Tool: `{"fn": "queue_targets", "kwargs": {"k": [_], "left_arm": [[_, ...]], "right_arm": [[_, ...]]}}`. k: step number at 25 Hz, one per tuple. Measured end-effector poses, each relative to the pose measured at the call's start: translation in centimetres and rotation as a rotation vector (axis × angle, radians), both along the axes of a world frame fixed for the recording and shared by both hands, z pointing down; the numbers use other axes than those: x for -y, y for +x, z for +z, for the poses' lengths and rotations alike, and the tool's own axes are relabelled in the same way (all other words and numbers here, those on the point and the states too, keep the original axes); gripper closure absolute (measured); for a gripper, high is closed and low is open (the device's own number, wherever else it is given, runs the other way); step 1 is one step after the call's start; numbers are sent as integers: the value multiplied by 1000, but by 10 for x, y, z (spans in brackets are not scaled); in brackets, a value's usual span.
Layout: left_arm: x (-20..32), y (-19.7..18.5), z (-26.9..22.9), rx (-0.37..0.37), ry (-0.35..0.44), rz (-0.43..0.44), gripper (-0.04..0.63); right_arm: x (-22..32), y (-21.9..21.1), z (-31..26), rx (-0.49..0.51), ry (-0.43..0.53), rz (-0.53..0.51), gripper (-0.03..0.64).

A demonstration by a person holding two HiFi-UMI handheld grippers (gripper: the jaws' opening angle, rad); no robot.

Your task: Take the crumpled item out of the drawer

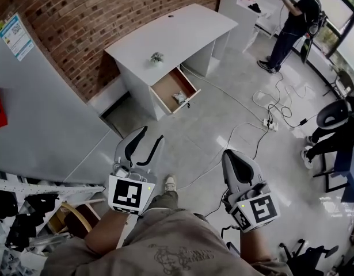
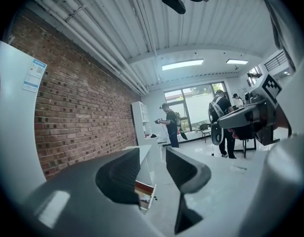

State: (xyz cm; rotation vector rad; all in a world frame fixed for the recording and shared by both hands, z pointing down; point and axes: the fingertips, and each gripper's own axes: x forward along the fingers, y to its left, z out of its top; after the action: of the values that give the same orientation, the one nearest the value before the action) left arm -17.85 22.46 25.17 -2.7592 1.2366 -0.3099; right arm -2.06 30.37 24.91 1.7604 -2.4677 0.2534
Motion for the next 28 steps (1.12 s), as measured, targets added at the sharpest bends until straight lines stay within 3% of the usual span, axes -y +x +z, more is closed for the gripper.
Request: {"fn": "queue_targets", "kwargs": {"k": [7, 17, 23, 28], "left_arm": [[79, 4, 12, 34, -7, 64, 443], [147, 19, 40, 64, -44, 66, 443], [186, 46, 57, 91, -64, 44, 443], [233, 74, 63, 110, -75, -2, 443]], "right_arm": [[73, -2, -1, -24, 12, 50, 589], [127, 26, 26, -27, -40, 86, 589], [179, 56, 39, -2, -55, 76, 589], [232, 84, 50, 4, -57, -2, 589]]}}
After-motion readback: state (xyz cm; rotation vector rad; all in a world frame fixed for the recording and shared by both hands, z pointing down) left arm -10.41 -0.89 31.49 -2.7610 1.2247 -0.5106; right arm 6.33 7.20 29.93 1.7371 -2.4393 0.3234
